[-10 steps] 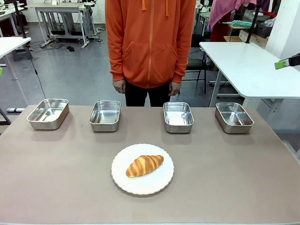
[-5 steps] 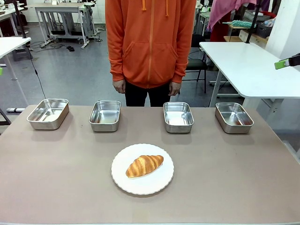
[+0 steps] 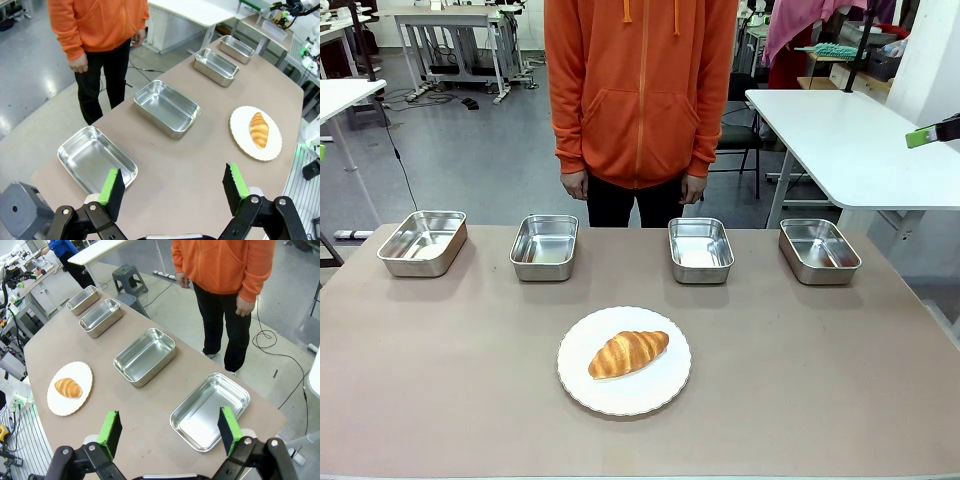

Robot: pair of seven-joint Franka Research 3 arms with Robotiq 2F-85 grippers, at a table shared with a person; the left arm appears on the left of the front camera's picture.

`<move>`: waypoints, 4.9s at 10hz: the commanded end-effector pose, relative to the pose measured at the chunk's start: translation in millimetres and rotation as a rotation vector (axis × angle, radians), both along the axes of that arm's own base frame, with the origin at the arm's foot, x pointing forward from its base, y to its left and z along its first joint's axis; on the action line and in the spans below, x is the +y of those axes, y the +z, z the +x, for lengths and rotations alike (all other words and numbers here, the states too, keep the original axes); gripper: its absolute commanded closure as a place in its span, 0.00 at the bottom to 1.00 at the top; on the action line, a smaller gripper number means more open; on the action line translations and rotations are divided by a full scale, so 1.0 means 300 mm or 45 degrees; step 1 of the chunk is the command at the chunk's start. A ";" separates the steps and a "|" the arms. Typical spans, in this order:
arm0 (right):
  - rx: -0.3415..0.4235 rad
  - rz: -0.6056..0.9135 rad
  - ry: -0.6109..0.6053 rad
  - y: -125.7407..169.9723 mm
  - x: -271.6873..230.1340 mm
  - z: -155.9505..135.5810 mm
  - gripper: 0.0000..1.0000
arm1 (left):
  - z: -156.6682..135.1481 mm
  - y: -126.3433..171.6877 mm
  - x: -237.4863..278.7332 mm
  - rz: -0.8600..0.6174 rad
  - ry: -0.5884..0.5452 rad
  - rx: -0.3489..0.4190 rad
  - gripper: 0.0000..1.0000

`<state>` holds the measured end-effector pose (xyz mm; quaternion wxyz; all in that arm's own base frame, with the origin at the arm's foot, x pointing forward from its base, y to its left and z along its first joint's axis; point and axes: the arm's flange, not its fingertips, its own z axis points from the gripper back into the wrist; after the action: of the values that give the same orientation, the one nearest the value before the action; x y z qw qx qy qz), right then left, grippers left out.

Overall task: Place the bread in the container.
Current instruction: Place the Butter Roll into the Airtight Container indicated by the human.

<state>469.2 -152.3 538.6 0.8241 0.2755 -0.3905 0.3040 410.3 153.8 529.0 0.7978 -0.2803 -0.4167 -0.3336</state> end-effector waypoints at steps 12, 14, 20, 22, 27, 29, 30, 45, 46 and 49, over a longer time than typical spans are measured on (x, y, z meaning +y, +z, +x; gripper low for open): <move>-0.011 -0.002 -0.007 0.003 0.004 0.003 0.00 | -0.002 0.001 0.002 -0.001 0.001 -0.004 0.00; -0.011 -0.002 -0.007 0.003 0.004 0.003 0.00 | -0.002 0.001 0.002 -0.001 0.001 -0.004 0.00; -0.011 -0.002 -0.007 0.003 0.004 0.003 0.00 | -0.002 0.001 0.002 -0.001 0.001 -0.004 0.00; -0.011 -0.002 -0.007 0.003 0.004 0.003 0.00 | -0.002 0.001 0.002 -0.001 0.001 -0.004 0.00; -0.011 -0.002 -0.007 0.003 0.004 0.003 0.00 | -0.002 0.001 0.002 -0.001 0.001 -0.004 0.00; -0.011 -0.002 -0.007 0.003 0.004 0.003 0.00 | -0.002 0.001 0.002 -0.001 0.001 -0.004 0.00; -0.011 -0.002 -0.007 0.003 0.004 0.003 0.00 | -0.002 0.001 0.002 -0.001 0.001 -0.004 0.00; -0.011 -0.002 -0.007 0.003 0.004 0.003 0.00 | -0.002 0.001 0.002 -0.001 0.001 -0.004 0.00; -0.011 -0.002 -0.007 0.003 0.004 0.003 0.00 | -0.002 0.001 0.002 -0.001 0.001 -0.004 0.00; -0.011 -0.002 -0.007 0.003 0.004 0.003 0.00 | -0.002 0.001 0.002 -0.001 0.001 -0.004 0.00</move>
<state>469.2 -152.3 538.6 0.8241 0.2755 -0.3905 0.3040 410.3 153.8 529.0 0.7978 -0.2803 -0.4167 -0.3336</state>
